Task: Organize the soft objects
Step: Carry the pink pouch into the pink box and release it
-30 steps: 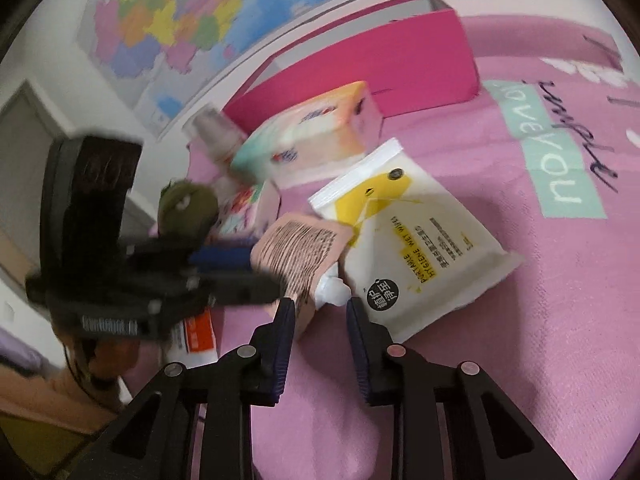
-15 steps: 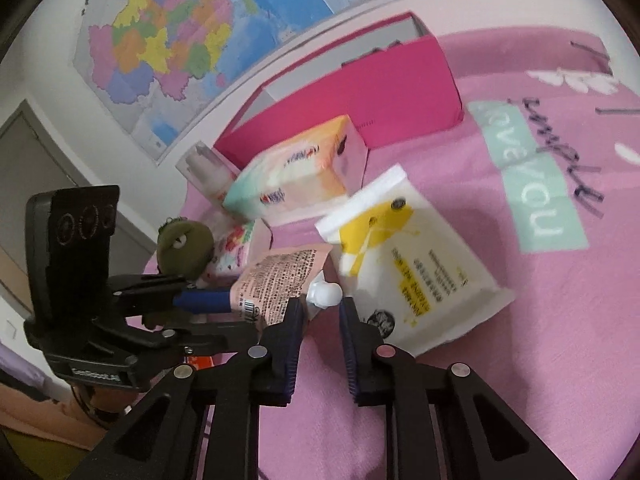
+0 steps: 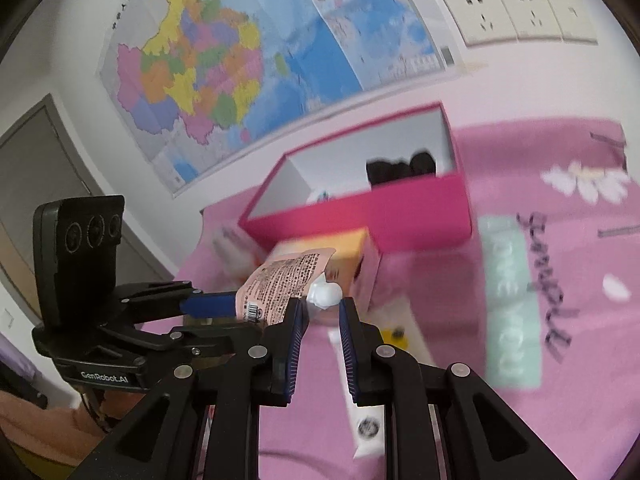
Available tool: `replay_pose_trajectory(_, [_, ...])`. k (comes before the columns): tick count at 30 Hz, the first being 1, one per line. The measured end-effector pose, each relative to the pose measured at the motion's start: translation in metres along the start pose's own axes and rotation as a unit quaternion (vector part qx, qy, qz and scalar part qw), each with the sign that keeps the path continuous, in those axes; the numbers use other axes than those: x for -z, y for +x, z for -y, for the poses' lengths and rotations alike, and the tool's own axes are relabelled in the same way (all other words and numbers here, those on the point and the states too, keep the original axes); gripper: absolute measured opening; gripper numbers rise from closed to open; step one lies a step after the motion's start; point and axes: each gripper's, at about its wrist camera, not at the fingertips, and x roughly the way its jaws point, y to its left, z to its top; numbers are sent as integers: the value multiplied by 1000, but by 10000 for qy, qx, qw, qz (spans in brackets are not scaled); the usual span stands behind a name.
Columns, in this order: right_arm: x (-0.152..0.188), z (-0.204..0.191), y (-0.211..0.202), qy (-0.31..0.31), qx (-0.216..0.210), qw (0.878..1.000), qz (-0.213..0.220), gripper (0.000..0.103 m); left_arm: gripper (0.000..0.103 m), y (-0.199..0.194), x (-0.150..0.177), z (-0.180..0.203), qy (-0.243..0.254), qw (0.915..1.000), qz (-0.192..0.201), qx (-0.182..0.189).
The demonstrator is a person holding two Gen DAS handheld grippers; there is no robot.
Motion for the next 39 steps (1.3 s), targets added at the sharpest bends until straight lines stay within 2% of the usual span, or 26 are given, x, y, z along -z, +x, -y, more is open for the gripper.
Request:
replay_pose_trajectory(9, [-57,9,15,-192,-52,9994,296,19,43,7,-52,-18,-103,9993,188,-299])
replay_pose_trajectory(11, [-67,12,22,-213,-17,9993,316,19,43,11,-63,-26,-195,9993,176,-273])
replay_pose_trajectory(19, [-96,24,53,-198,53,9994,274,19,43,32,-90,-48,-387,9974,119,-603])
replay_pose_trajectory(32, [-104,47,109,-62,486,9984,-265,20,43,78,-104,-85,-886,9901,-328,-1038])
replay_pose_trajectory(36, [-101,47,102,-141,774,9968,-170,23,43,74,-100,-87,-903,9878,-280,-1238])
replay_pose_trajectory(39, [-99,45,84,-158,773,9969,11,24,43,55,-96,-83,-830,9879,-73,-1306])
